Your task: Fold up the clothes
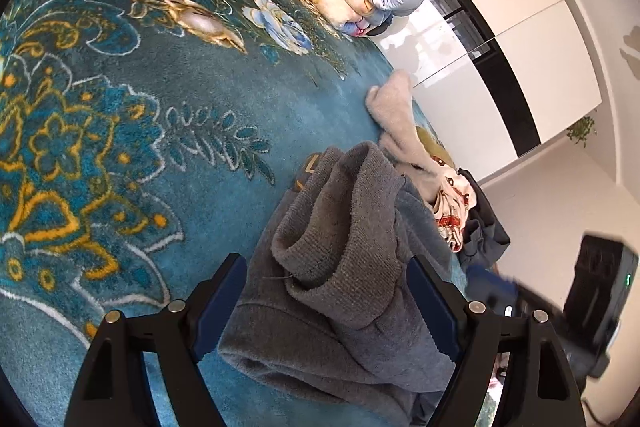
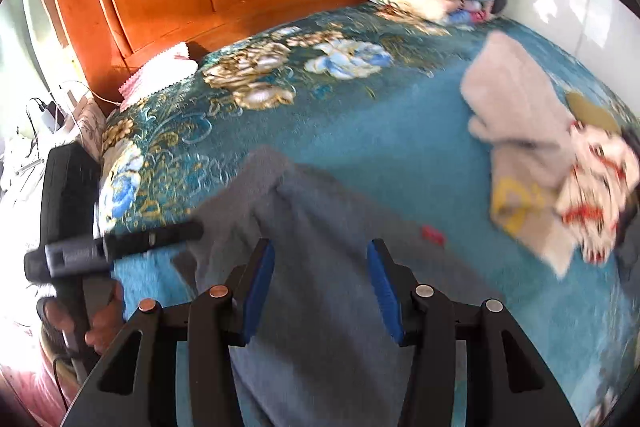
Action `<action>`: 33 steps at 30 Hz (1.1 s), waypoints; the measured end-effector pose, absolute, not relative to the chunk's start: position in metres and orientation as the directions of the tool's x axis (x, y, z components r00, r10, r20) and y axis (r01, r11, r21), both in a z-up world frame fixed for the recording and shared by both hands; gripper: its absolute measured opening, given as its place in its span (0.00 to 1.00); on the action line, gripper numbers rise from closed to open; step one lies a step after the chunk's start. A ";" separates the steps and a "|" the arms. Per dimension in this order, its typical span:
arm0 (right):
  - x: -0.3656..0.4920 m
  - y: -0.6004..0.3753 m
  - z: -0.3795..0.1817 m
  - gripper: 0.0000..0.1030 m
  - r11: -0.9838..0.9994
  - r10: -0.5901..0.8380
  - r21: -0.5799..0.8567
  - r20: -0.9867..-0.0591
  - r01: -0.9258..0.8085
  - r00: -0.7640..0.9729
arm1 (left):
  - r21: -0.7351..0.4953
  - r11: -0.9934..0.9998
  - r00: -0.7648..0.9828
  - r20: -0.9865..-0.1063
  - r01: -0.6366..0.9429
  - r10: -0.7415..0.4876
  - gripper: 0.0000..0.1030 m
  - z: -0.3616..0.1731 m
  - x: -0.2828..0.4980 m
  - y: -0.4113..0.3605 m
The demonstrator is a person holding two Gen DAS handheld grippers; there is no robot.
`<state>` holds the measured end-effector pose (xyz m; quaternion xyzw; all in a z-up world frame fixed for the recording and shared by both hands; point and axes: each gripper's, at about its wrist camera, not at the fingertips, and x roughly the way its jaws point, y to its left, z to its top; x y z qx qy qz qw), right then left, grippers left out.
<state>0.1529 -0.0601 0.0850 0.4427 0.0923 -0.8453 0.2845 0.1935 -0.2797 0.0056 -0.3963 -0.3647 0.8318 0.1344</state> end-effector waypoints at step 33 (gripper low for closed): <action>0.175 0.085 -0.022 0.77 -0.615 -0.714 0.788 -0.538 0.034 -0.447 | -0.801 -0.594 -0.361 -0.535 -0.070 0.764 0.86 -0.008 0.123 -0.271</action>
